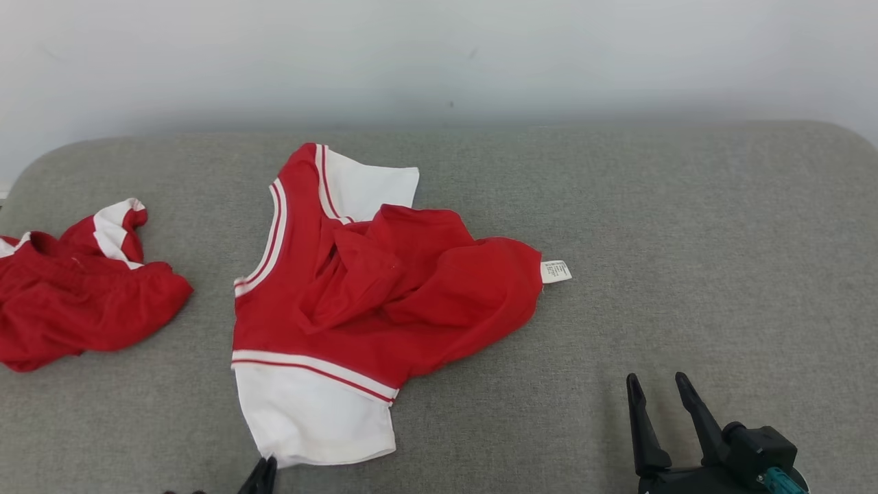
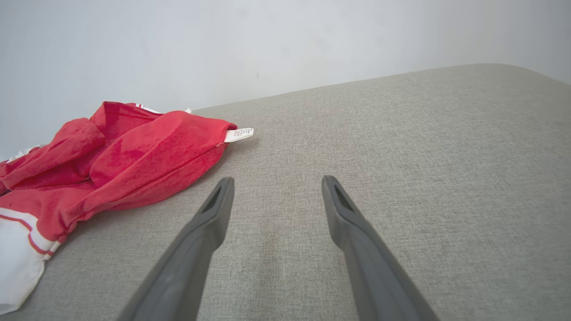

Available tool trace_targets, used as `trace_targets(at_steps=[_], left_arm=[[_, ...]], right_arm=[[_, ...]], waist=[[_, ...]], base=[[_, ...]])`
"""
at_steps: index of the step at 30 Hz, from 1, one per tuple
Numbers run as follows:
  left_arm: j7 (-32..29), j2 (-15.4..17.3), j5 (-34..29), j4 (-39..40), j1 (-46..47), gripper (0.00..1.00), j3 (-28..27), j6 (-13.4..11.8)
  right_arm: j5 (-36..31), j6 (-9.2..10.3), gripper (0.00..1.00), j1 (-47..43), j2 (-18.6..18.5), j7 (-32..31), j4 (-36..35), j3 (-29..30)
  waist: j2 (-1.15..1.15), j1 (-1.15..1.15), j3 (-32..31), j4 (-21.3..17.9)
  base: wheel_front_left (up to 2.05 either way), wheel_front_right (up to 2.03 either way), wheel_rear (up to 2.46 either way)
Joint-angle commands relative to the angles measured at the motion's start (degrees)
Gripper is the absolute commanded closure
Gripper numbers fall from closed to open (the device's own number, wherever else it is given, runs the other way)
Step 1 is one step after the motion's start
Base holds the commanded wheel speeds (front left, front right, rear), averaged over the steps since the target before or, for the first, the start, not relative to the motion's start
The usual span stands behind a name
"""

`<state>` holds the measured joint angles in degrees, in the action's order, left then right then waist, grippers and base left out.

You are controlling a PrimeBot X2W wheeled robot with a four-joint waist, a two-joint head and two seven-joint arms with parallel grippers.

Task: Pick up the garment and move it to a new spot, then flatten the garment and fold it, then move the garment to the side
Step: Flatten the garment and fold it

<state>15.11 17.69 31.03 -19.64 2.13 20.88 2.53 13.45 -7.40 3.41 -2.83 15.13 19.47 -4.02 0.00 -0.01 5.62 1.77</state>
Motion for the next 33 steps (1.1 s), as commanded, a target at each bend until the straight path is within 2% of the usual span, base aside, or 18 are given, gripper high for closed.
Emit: trace_targets(at_steps=[1,6,7,8,12,23,29,33], left_arm=[[0.0,-0.3,0.2,0.1,-1.4,1.00,-0.1,-0.2],[0.0,-1.2,0.8,-1.5,-4.0,1.00,0.4,-0.3],[0.0,-1.3,0.8,-1.7,-3.9,0.65,0.3,-0.5],[0.0,-1.5,0.6,-1.7,-3.9,0.02,0.0,-0.4],[0.1,-2.3,-0.5,0.5,-3.7,0.00,-2.4,-0.4],[0.1,-6.1,-7.3,9.2,-3.1,0.00,-14.2,-0.1],[0.0,-7.8,-11.6,11.6,-3.9,0.00,-19.9,0.2],[0.0,-8.1,-14.0,11.7,-4.4,0.00,-21.8,0.4]], right_arm=[[-0.5,-0.18,0.00,-0.6,-0.1,0.0,0.1,-0.2],[-0.7,-0.18,0.00,-0.7,-0.1,0.0,0.5,-0.2],[-0.7,-0.18,0.00,-0.8,-0.1,0.0,0.5,-0.3],[-0.8,-0.18,0.00,-0.9,-0.1,0.0,0.5,-0.3],[-1.0,-0.18,0.00,-1.2,-0.1,0.0,0.4,-0.1],[-1.6,-0.18,0.00,-1.9,-0.1,0.0,0.1,0.3],[-2.0,-0.18,0.00,-2.3,-0.1,0.0,-0.3,0.3],[-2.1,-0.18,0.00,-2.5,-0.1,0.0,-0.6,0.3]], waist=[[0.00,0.01,-0.7,1.0],[0.00,0.01,-1.3,1.4],[0.00,0.01,-1.5,1.5],[0.00,0.01,-1.6,1.5],[0.00,0.01,-2.2,1.6],[0.00,0.01,-3.5,1.1],[0.00,0.01,-4.2,0.9],[0.00,0.01,-4.5,1.0]], base=[[0.00,0.00,0.00],[0.00,0.00,0.00],[0.00,0.00,0.00],[0.00,0.00,0.00],[0.00,0.00,0.00],[0.00,0.00,0.00],[0.00,0.00,0.00],[0.00,0.00,0.00]])
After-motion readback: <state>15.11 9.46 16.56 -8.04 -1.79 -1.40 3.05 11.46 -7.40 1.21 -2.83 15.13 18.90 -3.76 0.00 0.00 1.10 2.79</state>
